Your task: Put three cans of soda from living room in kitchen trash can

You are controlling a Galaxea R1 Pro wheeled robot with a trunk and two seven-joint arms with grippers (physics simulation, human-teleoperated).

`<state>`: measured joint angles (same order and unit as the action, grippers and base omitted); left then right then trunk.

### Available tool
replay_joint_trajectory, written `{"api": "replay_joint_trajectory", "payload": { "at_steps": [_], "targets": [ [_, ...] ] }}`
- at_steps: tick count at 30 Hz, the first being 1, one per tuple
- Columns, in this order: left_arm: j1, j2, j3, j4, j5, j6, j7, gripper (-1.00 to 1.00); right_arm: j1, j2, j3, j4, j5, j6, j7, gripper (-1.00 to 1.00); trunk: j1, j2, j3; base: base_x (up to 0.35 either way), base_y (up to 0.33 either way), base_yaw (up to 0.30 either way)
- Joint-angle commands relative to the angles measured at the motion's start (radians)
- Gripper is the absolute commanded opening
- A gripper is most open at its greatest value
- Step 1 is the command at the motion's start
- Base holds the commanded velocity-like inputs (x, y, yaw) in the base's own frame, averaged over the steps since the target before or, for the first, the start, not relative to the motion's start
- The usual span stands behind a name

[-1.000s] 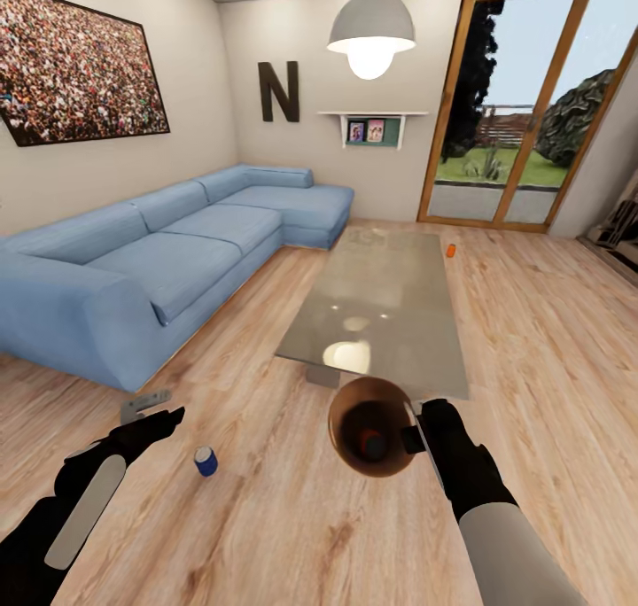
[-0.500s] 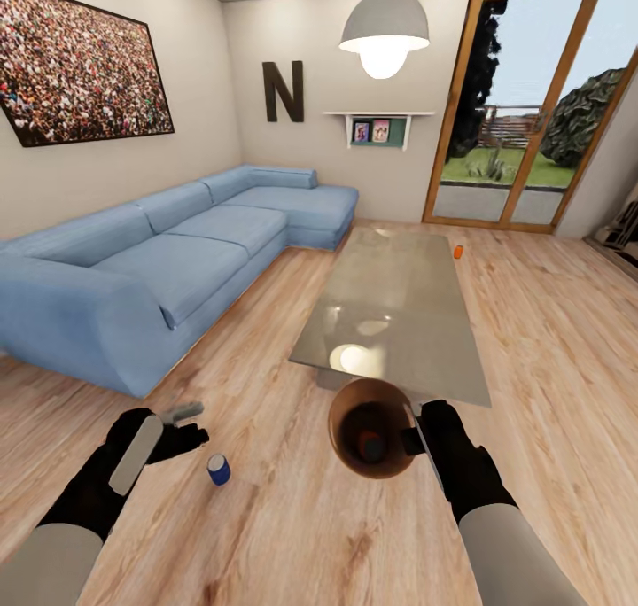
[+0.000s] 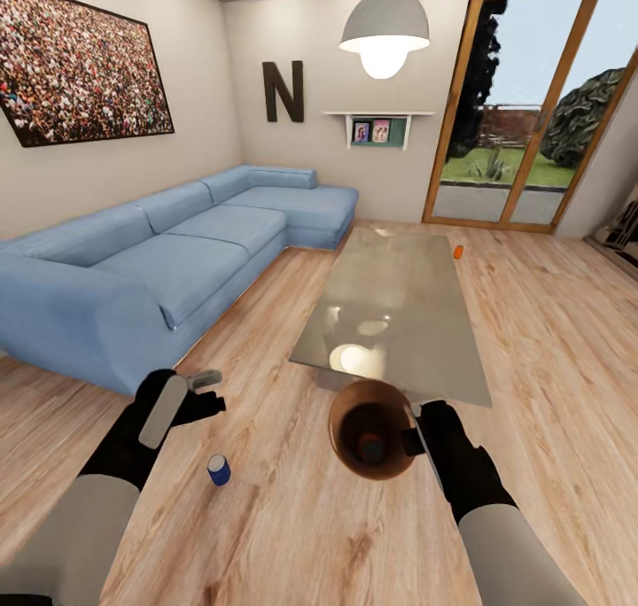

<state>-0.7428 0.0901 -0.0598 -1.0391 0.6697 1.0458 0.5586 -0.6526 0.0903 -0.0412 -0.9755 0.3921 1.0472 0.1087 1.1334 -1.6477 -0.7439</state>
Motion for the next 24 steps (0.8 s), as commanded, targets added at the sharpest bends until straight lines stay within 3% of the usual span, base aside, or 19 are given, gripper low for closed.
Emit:
{"api": "replay_joint_trajectory", "payload": {
  "at_steps": [1, 5, 9, 11, 14, 17, 24],
  "targets": [
    [-0.009, 0.0, 0.0, 0.003, 0.001, 0.001, 0.002, 1.0, -0.001, 0.0, 0.001, 0.005, -0.008, 0.0, 0.002, -1.0, 0.0, 0.0, 0.0, 0.021, 0.0, 0.0],
    [-0.075, 0.0, 0.0, 0.075, 0.004, 0.001, 0.001, 1.0, -0.001, 0.0, 0.013, 0.014, -0.008, 0.0, 0.002, -1.0, 0.0, 0.0, 0.0, 0.094, 0.025, 0.0],
    [-0.188, -0.001, 0.0, 0.248, 0.003, 0.001, 0.0, 1.0, -0.001, 0.0, 0.018, 0.016, -0.007, 0.0, 0.002, -1.0, 0.0, 0.0, 0.0, 0.119, 0.053, 0.0],
    [-0.269, -0.002, 0.0, 0.374, 0.002, 0.001, 0.001, 1.0, -0.001, 0.0, 0.02, 0.016, -0.007, 0.0, 0.002, -1.0, 0.0, 0.0, 0.0, 0.046, 0.019, 0.0],
    [-0.335, -0.003, 0.0, 0.48, 0.001, 0.001, 0.001, 1.0, -0.001, 0.0, 0.02, 0.017, -0.007, 0.0, 0.002, -1.0, 0.0, 0.0, 0.0, 0.022, 0.009, 0.0],
    [-0.369, -0.003, 0.0, 0.539, 0.0, 0.001, 0.001, 1.0, -0.001, 0.0, 0.02, 0.017, -0.007, 0.0, 0.002, -1.0, 0.0, 0.0, 0.0, 0.009, 0.004, 0.0],
    [-0.39, -0.002, -0.003, 0.566, 0.0, 0.001, 0.005, 1.0, -0.001, 0.0, 0.02, 0.017, -0.007, 0.0, 0.002, -1.0, 0.0, 0.0, 0.0, 0.047, 0.001, 0.0]
  ]
}}
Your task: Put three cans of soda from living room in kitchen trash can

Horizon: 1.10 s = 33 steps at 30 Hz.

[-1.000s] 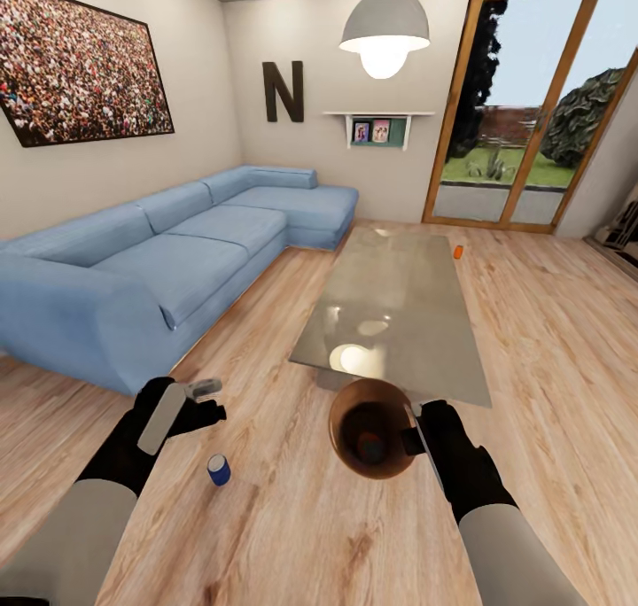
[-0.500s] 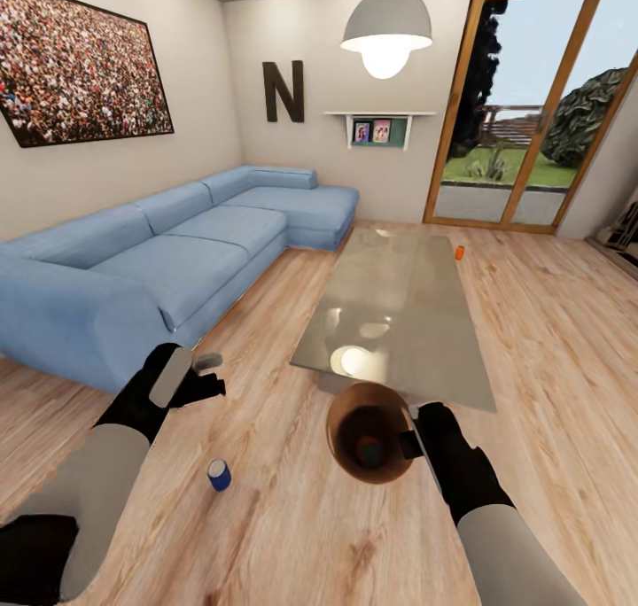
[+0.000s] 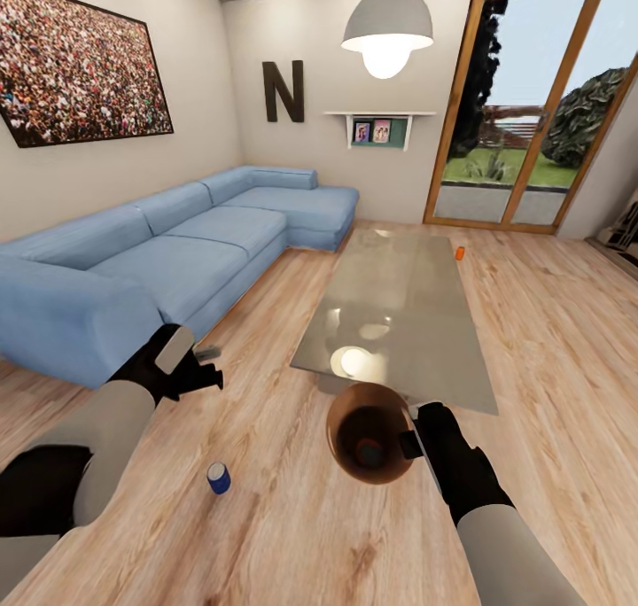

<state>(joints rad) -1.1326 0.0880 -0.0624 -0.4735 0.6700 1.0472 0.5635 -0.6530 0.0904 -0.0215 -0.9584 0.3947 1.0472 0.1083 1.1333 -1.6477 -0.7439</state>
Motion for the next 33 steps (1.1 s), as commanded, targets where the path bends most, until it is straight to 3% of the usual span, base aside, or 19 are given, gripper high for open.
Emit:
{"api": "replay_joint_trajectory", "payload": {
  "at_steps": [1, 8, 23, 33],
  "targets": [
    [-0.001, 0.0, 0.0, -0.001, 0.0, 0.0, 0.0, 1.0, 0.0, 0.0, 0.0, 0.0, -0.01, 0.0, 0.002, -1.0, 0.0, 0.0, 0.0, 0.035, 0.0, 0.0],
    [-0.002, -0.008, -0.028, -0.017, 0.0, 0.0, 0.005, 1.0, 0.0, -0.001, 0.0, 0.0, -0.01, 0.0, 0.002, -1.0, 0.0, 0.0, 0.0, 0.012, 0.0, 0.0],
    [-0.001, -0.007, -0.031, -0.044, 0.001, 0.0, 0.002, 1.0, 0.0, 0.0, 0.0, 0.0, -0.01, 0.0, 0.002, -1.0, 0.0, 0.0, 0.0, 0.085, 0.001, 0.0],
    [-0.001, -0.007, -0.032, -0.045, 0.002, 0.0, 0.002, 1.0, 0.0, 0.0, 0.0, 0.0, -0.01, 0.0, 0.002, -1.0, 0.0, 0.0, 0.0, 0.204, 0.042, 0.0]
  ]
}}
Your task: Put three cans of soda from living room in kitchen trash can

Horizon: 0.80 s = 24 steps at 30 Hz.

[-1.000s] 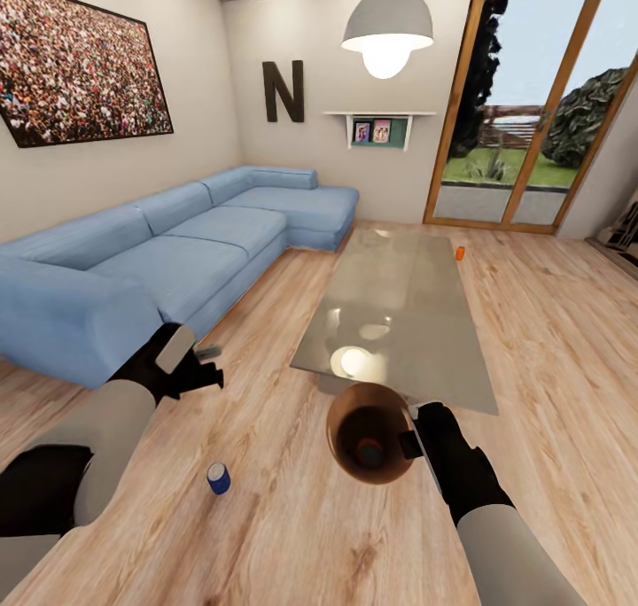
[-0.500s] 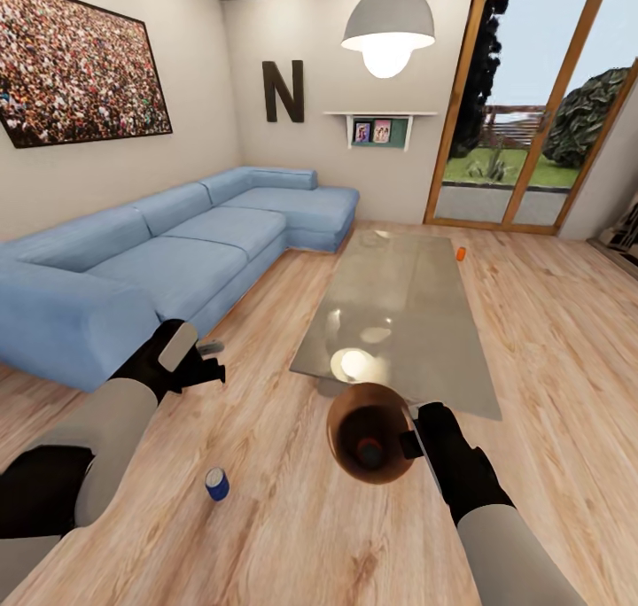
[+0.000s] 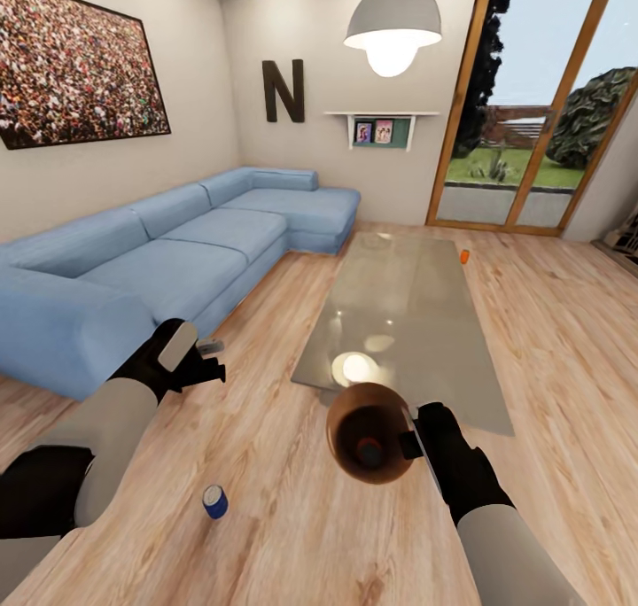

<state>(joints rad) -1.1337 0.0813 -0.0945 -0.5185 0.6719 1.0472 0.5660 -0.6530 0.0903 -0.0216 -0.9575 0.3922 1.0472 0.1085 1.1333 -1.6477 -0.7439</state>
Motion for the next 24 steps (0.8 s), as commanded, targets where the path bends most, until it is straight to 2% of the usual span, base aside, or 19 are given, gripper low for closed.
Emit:
{"api": "replay_joint_trajectory", "payload": {
  "at_steps": [1, 10, 21, 24],
  "targets": [
    [0.0, 0.0, 0.0, 0.0, 0.0, 0.0, 0.0, 1.0, 0.0, 0.0, 0.0, 0.0, -0.007, 0.0, 0.002, -1.0, 0.0, 0.0, 0.0, 0.099, 0.012, 0.0],
    [0.001, 0.0, 0.001, 0.0, 0.0, 0.0, 0.0, 1.0, 0.0, 0.0, 0.0, 0.0, -0.007, 0.0, 0.002, -1.0, 0.0, 0.0, 0.0, 0.151, 0.002, 0.0],
    [0.002, -0.001, 0.001, 0.0, 0.0, 0.0, 0.001, 1.0, -0.001, -0.002, -0.003, -0.013, -0.008, 0.0, 0.004, -1.0, 0.0, 0.0, 0.0, 0.019, 0.0, 0.0],
    [0.002, -0.001, 0.001, 0.0, 0.0, 0.0, 0.002, 1.0, -0.02, 0.0, -0.004, -0.033, -0.01, 0.0, 0.004, -1.0, 0.0, 0.0, 0.0, 0.0, 0.0, 0.0]
  ]
}}
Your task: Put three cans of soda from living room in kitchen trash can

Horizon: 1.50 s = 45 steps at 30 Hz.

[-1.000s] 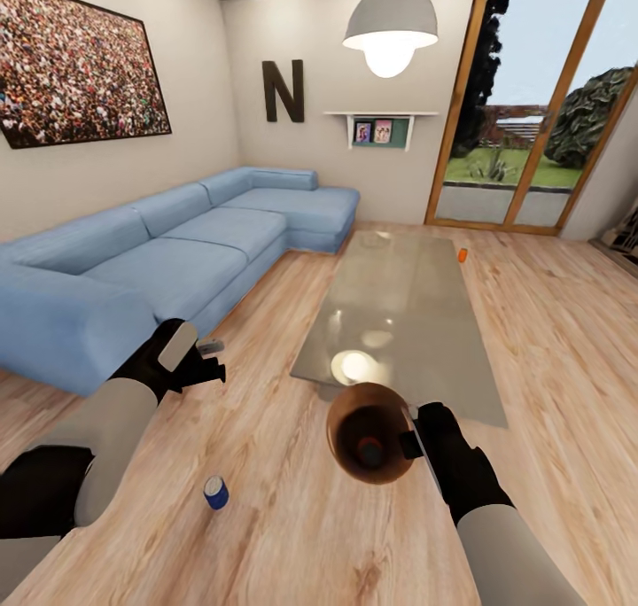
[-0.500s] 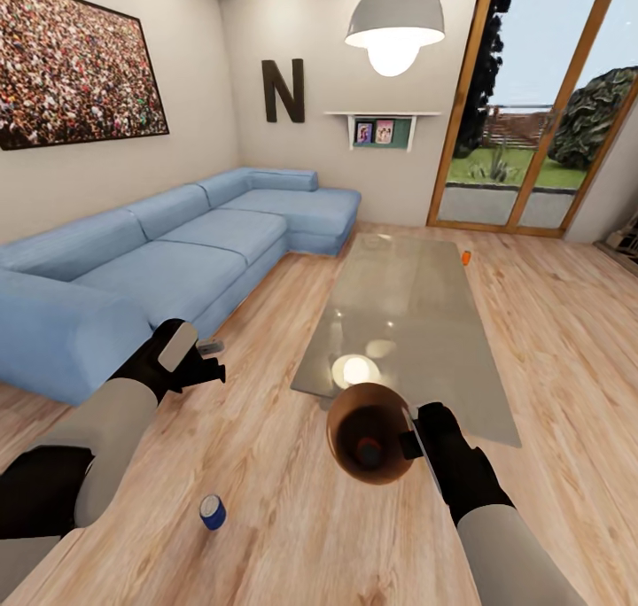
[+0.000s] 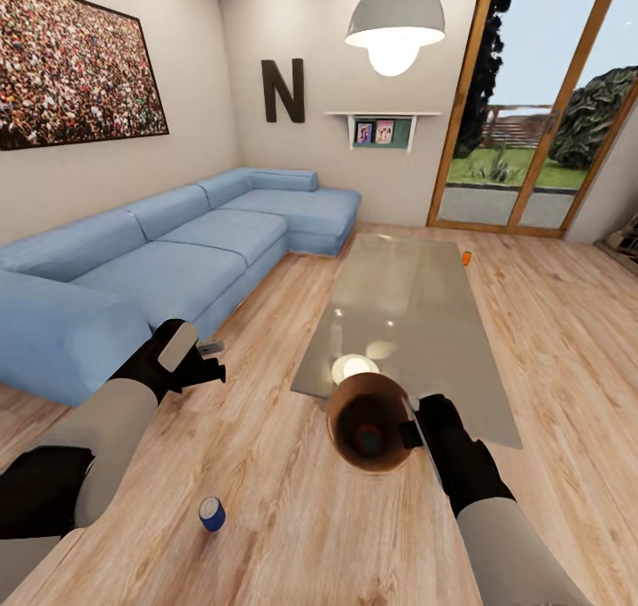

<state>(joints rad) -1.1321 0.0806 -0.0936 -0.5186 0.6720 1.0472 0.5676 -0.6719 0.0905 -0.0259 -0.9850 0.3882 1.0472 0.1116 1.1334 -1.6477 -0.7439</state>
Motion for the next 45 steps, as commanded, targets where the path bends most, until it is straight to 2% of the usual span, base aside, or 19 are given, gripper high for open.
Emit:
{"api": "replay_joint_trajectory", "payload": {
  "at_steps": [1, 8, 10, 11, 12, 13, 18, 19, 20, 22, 24, 30, 36, 45],
  "targets": [
    [0.0, 0.0, 0.0, 0.0, 0.0, 0.0, 0.0, 1.0, -0.009, 0.0, 0.0, -0.006, -0.006, 0.0, 0.001, -1.0, 0.0, 0.0, 0.0, 0.0, 0.0, 0.0],
    [0.001, -0.001, 0.0, 0.0, 0.0, 0.0, 0.0, 1.0, -0.12, 0.002, -0.008, 0.032, 0.002, 0.0, 0.002, -1.0, 0.0, 0.0, 0.0, 0.0, 0.0, 0.0],
    [0.001, -0.001, 0.001, 0.0, 0.0, 0.0, 0.0, 1.0, -0.188, 0.001, -0.026, 0.108, 0.011, 0.0, 0.002, -1.0, 0.0, 0.0, 0.0, 0.0, 0.0, 0.0],
    [0.002, -0.001, 0.001, 0.0, 0.0, 0.0, 0.0, 1.0, -0.259, 0.0, -0.06, 0.2, 0.016, 0.0, 0.002, -1.0, 0.0, 0.0, 0.0, 0.0, 0.0, 0.0],
    [0.002, -0.001, 0.001, 0.0, 0.0, 0.0, 0.0, 1.0, -0.281, -0.001, -0.072, 0.23, 0.017, 0.0, 0.002, -1.0, 0.0, 0.0, 0.0, 0.0, 0.0, 0.0],
    [0.003, -0.001, 0.001, 0.0, 0.0, 0.0, 0.0, 1.0, -0.328, -0.005, -0.09, 0.292, 0.019, 0.0, 0.002, -1.0, 0.0, 0.0, 0.0, 0.0, 0.0, 0.0],
    [0.004, -0.002, 0.0, 0.0, 0.001, 0.0, 0.0, 1.0, -0.468, -0.02, -0.113, 0.471, 0.021, 0.0, 0.002, -1.0, 0.0, 0.0, 0.0, 0.0, 0.0, 0.0],
    [0.004, -0.003, 0.0, 0.0, 0.001, 0.0, 0.0, 1.0, -0.498, -0.025, -0.116, 0.512, 0.021, 0.0, 0.002, -1.0, 0.0, 0.0, 0.0, 0.0, 0.0, 0.0],
    [0.004, -0.007, 0.0, 0.0, 0.001, 0.0, -0.001, 1.0, -0.56, -0.037, -0.12, 0.595, 0.021, 0.0, 0.002, -1.0, 0.0, 0.0, 0.0, 0.0, 0.0, 0.0],
    [0.004, -0.011, 0.0, 0.001, 0.0, 0.0, -0.001, 1.0, -0.619, -0.051, -0.125, 0.677, 0.021, 0.0, 0.002, -1.0, 0.0, 0.0, 0.0, 0.0, 0.0, 0.0],
    [0.005, -0.015, -0.001, 0.002, 0.0, 0.0, -0.001, 1.0, -0.726, -0.072, -0.158, 0.817, 0.02, 0.0, 0.002, -1.0, 0.0, 0.0, 0.0, 0.0, 0.0, 0.0],
    [0.007, -0.026, -0.003, 0.006, 0.0, -0.011, -0.002, 1.0, -0.87, -0.095, -0.202, 0.983, 0.02, 0.0, 0.002, -1.0, 0.0, 0.0, 0.0, 0.0, 0.0, 0.0],
    [0.009, -0.035, -0.013, 0.009, 0.0, -0.026, -0.002, 1.0, -0.914, -0.101, -0.21, 1.02, 0.02, 0.0, 0.002, -1.0, 0.0, 0.0, 0.0, 0.0, 0.0, 0.0],
    [0.009, -0.045, -0.02, 0.009, 0.0, -0.036, -0.002, 1.0, -0.929, -0.09, -0.212, 1.029, 0.019, 0.0, 0.002, -1.0, 0.0, 0.0, 0.0, 0.0, 0.0, 0.0]
  ]
}}
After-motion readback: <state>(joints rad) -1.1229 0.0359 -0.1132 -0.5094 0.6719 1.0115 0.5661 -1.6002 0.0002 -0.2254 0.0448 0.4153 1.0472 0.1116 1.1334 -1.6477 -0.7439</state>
